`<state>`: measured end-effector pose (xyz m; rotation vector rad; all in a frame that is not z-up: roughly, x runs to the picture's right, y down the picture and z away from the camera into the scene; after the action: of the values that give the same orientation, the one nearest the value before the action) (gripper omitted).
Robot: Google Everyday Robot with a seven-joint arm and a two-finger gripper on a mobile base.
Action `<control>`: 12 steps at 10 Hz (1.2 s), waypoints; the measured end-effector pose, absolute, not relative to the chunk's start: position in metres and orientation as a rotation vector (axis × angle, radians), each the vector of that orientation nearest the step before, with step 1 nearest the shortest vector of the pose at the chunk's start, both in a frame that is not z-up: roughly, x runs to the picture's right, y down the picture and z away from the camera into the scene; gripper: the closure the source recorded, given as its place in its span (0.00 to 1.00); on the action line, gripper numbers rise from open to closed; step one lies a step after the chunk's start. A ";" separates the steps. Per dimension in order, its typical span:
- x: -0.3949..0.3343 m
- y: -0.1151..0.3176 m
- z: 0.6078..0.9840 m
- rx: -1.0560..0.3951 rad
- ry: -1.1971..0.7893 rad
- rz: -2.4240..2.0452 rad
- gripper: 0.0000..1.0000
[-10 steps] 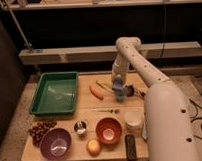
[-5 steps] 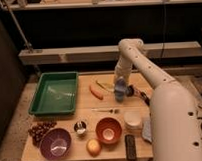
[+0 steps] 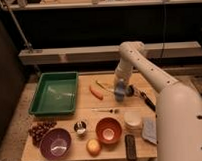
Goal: Place sponge in plastic cup
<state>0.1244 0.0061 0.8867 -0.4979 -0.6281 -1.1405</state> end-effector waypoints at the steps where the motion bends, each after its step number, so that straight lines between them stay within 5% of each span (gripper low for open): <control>1: 0.122 0.007 0.886 -0.497 -0.631 -1.142 0.99; 2: 0.122 0.008 0.886 -0.499 -0.630 -1.138 0.96; 9: 0.130 0.015 0.884 -0.514 -0.620 -1.120 0.25; 12: 0.128 0.013 0.884 -0.512 -0.622 -1.125 0.20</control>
<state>0.1277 0.0133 0.8839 -0.5124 -0.6223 -1.1248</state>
